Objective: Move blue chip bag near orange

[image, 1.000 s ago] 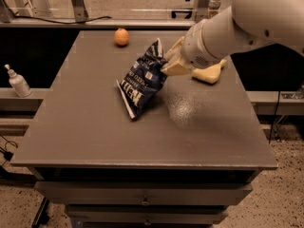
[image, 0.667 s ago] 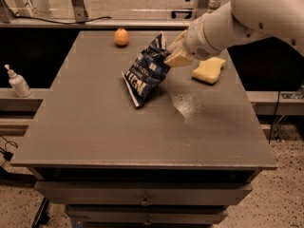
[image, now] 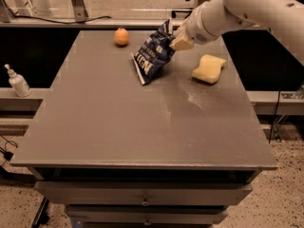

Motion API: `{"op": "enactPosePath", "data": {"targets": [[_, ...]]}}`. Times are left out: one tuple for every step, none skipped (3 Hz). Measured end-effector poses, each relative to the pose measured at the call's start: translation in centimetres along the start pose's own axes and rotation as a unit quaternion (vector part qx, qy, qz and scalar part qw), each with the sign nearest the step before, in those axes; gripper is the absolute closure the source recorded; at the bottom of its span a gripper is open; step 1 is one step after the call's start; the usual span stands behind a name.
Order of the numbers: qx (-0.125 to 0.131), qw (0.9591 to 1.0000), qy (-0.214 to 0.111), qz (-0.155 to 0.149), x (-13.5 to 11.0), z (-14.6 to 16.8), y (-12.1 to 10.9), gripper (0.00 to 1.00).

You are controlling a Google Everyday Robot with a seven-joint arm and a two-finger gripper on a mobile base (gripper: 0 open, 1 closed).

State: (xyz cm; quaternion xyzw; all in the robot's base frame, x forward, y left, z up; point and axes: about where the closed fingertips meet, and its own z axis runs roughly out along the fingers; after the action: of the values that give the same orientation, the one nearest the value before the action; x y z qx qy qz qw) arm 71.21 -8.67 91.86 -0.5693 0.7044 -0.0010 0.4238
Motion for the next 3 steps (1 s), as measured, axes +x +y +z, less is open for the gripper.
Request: {"op": "enactPosePath", "data": {"targets": [[0.036,0.9990,0.022,0.012,1.4,1.5,-3.7,1.00],[0.068,0.9964,0.043,0.028,2.6,3.2,-7.1,1.00],[0.095,0.9928,0.058,0.043,3.2,4.5,-9.4,1.00]]}}
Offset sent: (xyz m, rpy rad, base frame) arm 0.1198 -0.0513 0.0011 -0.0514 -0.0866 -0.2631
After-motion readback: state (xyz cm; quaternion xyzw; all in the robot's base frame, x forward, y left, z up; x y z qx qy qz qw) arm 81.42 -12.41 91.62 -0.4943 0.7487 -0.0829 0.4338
